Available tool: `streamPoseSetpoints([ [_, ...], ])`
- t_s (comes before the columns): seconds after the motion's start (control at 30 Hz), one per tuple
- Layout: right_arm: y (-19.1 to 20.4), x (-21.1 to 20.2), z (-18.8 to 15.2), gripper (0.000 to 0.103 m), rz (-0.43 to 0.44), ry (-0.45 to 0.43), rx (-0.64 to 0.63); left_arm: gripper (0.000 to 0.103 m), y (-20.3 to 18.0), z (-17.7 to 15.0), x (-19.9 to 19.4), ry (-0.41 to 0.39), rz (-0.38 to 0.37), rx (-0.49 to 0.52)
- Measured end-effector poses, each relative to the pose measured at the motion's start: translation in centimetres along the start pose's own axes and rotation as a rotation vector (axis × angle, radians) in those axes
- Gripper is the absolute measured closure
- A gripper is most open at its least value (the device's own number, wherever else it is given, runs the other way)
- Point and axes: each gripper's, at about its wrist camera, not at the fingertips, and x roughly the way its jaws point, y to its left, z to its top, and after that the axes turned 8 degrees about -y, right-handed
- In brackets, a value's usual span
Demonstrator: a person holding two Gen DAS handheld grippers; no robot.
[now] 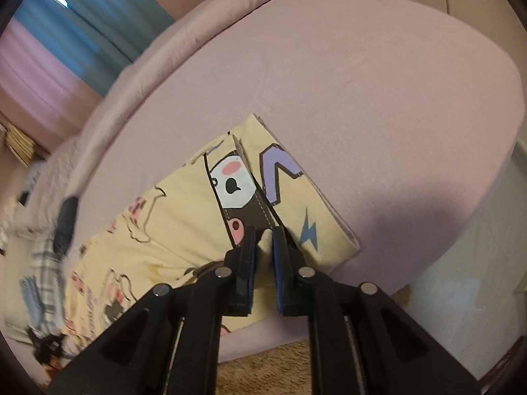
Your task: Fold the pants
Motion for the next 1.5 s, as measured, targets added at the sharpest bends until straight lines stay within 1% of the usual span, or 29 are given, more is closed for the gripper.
streamPoseSetpoints([
  [0.03,0.4,-0.2,0.2,0.080,-0.012,0.005,-0.019,0.102,-0.4,0.2,-0.1,0.002,-0.010,0.011],
  [0.1,0.4,-0.8,0.5,0.068,-0.060,0.009,-0.042,0.102,-1.1,0.3,-0.4,0.009,-0.024,0.032],
  [0.17,0.9,-1.8,0.9,0.044,-0.113,-0.007,-0.064,0.102,-1.9,0.5,-0.7,0.012,-0.033,0.049],
  [0.23,1.1,-3.0,1.7,0.043,-0.148,-0.017,-0.071,0.102,-2.6,0.8,-1.0,0.022,-0.032,0.062],
  [0.3,0.7,-4.2,2.6,0.044,-0.169,-0.038,-0.033,0.102,-3.5,1.0,-1.5,0.027,-0.042,0.080],
  [0.37,0.6,-4.7,3.0,0.043,-0.130,-0.057,0.014,0.102,-4.5,1.1,-1.7,0.020,-0.053,0.113],
  [0.4,0.7,-4.6,2.9,0.043,-0.107,-0.044,0.010,0.102,-4.9,1.1,-1.7,0.018,-0.049,0.122],
  [0.43,1.0,-4.4,2.7,0.048,-0.089,-0.034,0.003,0.102,-5.3,1.1,-1.7,0.020,-0.049,0.128],
  [0.47,1.3,-4.2,2.4,0.061,-0.071,-0.037,-0.001,0.102,-5.7,1.0,-1.5,0.024,-0.059,0.133],
  [0.53,2.0,-3.3,1.4,0.078,-0.013,-0.015,-0.014,0.102,-6.3,0.8,-1.3,0.036,-0.084,0.141],
  [0.6,2.4,-2.0,0.0,0.085,0.005,0.038,-0.037,0.102,-7.0,0.4,-0.7,0.065,-0.079,0.165],
  [0.63,2.4,-1.3,-0.9,0.086,-0.020,0.071,-0.048,0.102,-7.3,0.2,-0.5,0.075,-0.074,0.179],
  [0.7,1.7,0.4,-2.4,0.086,-0.131,0.149,-0.064,0.102,-7.9,-0.3,-0.2,0.084,-0.070,0.202],
  [0.73,1.2,0.6,-2.6,0.090,-0.149,0.154,-0.045,0.102,-8.1,-0.6,0.0,0.088,-0.072,0.205],
  [0.8,0.9,-0.1,-1.7,0.085,-0.121,0.112,0.004,0.102,-8.6,-1.1,0.3,0.098,-0.097,0.219],
  [0.83,1.1,-0.5,-1.0,0.083,-0.129,0.078,0.004,0.102,-9.0,-1.4,0.6,0.094,-0.117,0.222],
  [0.9,1.6,-1.6,1.1,0.064,-0.157,-0.039,0.001,0.101,-9.6,-1.8,1.2,0.097,-0.114,0.223],
  [0.93,1.9,-1.8,1.9,0.046,-0.149,-0.069,0.008,0.101,-10.1,-2.0,1.5,0.105,-0.118,0.234],
  [0.97,2.1,-1.5,2.8,0.036,-0.121,-0.081,0.013,0.097,-10.7,-2.4,1.9,0.111,-0.131,0.252],
  [1.0,2.4,-0.6,3.6,0.037,-0.079,-0.081,0.010,0.093,-11.2,-2.6,2.2,0.118,-0.136,0.269],
  [1.07,2.8,1.6,4.5,0.040,-0.036,-0.065,-0.009,0.075,-12.2,-3.1,2.6,0.133,-0.135,0.298],
  [1.17,3.4,4.2,4.6,0.041,-0.042,-0.031,-0.041,0.065,-13.4,-3.7,2.7,0.140,-0.169,0.314],
  [1.2,3.6,5.0,4.5,0.049,-0.040,-0.025,-0.055,0.065,-13.7,-3.9,2.8,0.147,-0.178,0.320],
  [1.23,3.9,5.6,4.4,0.062,-0.040,-0.023,-0.071,0.065,-14.0,-4.1,2.9,0.155,-0.181,0.327],
  [1.27,4.1,6.0,4.2,0.091,-0.047,-0.027,-0.093,0.065,-14.3,-4.3,3.0,0.163,-0.182,0.338],
  [1.3,4.4,6.4,4.0,0.099,-0.062,-0.026,-0.118,0.065,-14.6,-4.4,3.1,0.166,-0.181,0.346],
  [1.37,4.6,5.7,4.3,0.098,-0.079,-0.052,-0.121,0.065,-15.3,-4.6,3.1,0.168,-0.185,0.359],
  [1.4,5.1,4.8,4.6,0.098,-0.091,-0.096,-0.121,0.065,-15.5,-4.7,3.1,0.169,-0.193,0.361],
  [1.5,5.1,2.8,6.6,0.098,-0.067,-0.170,-0.098,0.065,-16.4,-4.9,3.0,0.175,-0.221,0.367],
])
